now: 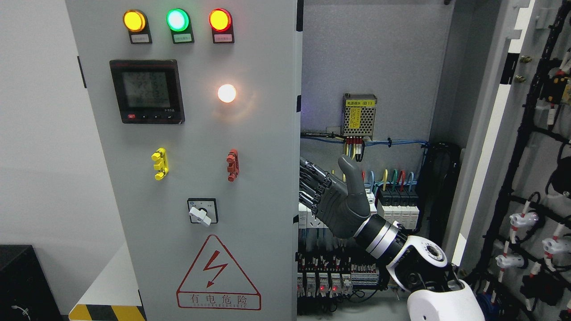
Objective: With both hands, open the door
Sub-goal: 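Pull the indicator-light door outward with the right hand, swinging it open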
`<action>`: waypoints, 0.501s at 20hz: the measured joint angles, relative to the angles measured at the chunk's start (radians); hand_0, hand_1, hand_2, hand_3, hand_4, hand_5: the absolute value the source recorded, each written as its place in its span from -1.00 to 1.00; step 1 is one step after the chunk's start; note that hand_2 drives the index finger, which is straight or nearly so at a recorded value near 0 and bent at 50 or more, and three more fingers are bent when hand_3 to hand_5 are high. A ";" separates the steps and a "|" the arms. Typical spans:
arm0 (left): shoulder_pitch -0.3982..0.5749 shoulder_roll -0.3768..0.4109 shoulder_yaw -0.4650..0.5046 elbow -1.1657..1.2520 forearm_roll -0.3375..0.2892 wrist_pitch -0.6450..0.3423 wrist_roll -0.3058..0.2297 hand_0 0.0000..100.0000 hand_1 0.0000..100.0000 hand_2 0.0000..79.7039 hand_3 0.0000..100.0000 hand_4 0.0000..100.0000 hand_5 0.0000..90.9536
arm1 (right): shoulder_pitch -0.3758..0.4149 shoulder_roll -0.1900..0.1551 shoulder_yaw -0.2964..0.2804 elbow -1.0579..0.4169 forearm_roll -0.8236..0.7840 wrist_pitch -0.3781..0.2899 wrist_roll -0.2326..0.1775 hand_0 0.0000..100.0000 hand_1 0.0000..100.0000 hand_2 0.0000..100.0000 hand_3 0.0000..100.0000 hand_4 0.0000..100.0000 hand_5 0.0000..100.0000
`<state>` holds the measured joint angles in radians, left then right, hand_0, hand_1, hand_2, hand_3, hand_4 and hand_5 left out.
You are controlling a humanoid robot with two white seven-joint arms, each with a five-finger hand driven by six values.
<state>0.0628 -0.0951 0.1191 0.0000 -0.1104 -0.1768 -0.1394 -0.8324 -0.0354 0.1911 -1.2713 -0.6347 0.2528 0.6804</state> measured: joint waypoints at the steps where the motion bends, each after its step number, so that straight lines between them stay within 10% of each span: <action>1: 0.000 0.000 0.000 0.000 0.000 0.000 0.000 -1.00 -1.00 -1.00 -1.00 -1.00 -1.00 | 0.000 0.000 0.000 0.000 -0.001 0.000 0.017 -1.00 -1.00 -1.00 -1.00 -1.00 -1.00; 10: 0.000 0.000 0.000 0.000 0.000 0.000 -0.004 -1.00 -1.00 -1.00 -1.00 -1.00 -1.00 | 0.009 0.007 0.009 -0.010 -0.001 0.000 0.048 -1.00 -1.00 -1.00 -1.00 -1.00 -1.00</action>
<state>0.0629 -0.0951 0.1191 0.0000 -0.1105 -0.1768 -0.1435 -0.8235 -0.0282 0.2002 -1.2810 -0.6359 0.2529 0.7287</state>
